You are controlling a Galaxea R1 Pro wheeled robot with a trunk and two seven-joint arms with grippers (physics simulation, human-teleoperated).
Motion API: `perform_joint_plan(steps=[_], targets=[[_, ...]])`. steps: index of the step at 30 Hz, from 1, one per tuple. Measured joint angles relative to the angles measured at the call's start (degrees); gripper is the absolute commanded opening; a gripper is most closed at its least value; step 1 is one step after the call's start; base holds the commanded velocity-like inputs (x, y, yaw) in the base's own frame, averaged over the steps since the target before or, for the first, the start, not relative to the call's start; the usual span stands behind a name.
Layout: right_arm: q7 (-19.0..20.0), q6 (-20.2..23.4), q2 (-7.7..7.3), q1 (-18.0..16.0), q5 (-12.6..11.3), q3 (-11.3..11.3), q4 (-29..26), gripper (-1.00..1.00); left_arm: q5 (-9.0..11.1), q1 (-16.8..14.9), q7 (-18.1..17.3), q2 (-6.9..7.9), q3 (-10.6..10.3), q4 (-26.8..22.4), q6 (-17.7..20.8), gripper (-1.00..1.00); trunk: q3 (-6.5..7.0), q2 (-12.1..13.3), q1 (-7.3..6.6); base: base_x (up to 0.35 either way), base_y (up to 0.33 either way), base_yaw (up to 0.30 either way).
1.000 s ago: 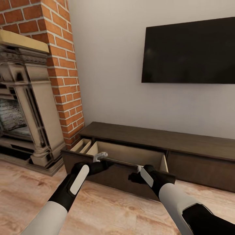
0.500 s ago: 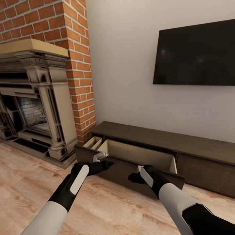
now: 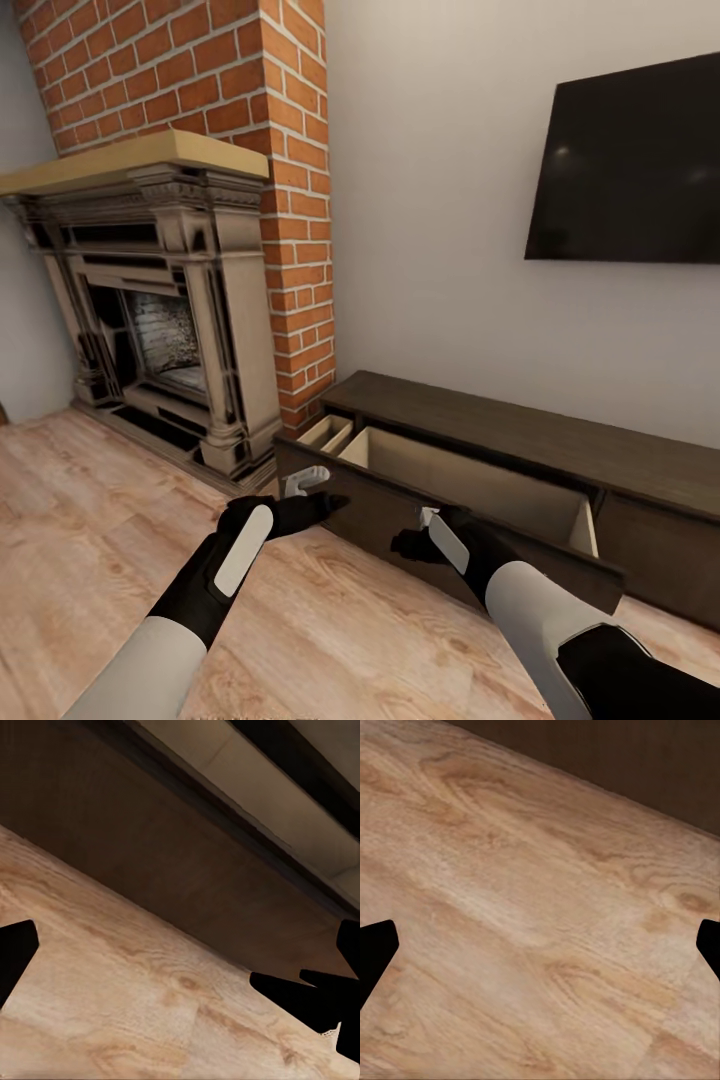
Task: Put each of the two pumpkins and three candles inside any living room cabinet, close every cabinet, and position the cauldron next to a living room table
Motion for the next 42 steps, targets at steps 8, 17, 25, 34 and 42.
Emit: perform_joint_plan(steps=[8, 17, 25, 34, 42], targets=[[0.12, 0.0, 0.0, 0.01, -0.05, 4.86, 0.0, 1.0, -0.05, 0.0, -0.05, 0.0, -0.06, 0.02, 0.0, 1.0, -0.18, 0.0, 0.03, -0.23, 0.0, 0.294], [0.23, 0.02, -0.01, 0.01, -0.06, 5.96, -0.02, 1.0, -0.09, -0.01, -0.07, -0.01, -0.06, 0.04, -0.01, 1.0, -0.26, 0.0, 0.03, -0.309, 0.0, 0.081], [0.38, -0.13, 1.09, 0.01, -0.07, 5.94, -0.54, 1.0, -0.09, -0.01, -0.07, 0.07, 0.03, 0.04, -0.02, 1.0, -0.26, 0.0, 0.01, -0.172, 0.0, 0.002], [1.37, -0.26, 1.23, 0.02, -0.06, 5.97, -0.69, 1.0, -0.09, -0.01, -0.12, 0.08, 0.11, 0.04, -0.02, 1.0, -0.25, 0.0, 0.0, -0.008, 0.0, 0.003], [2.81, -0.26, 1.23, 0.01, -0.05, 5.95, -0.62, 1.0, -0.08, 0.01, -0.15, 0.16, 0.25, 0.02, 0.0, 1.0, 0.31, 0.0, 0.0, 0.0, 0.0, 0.125]])
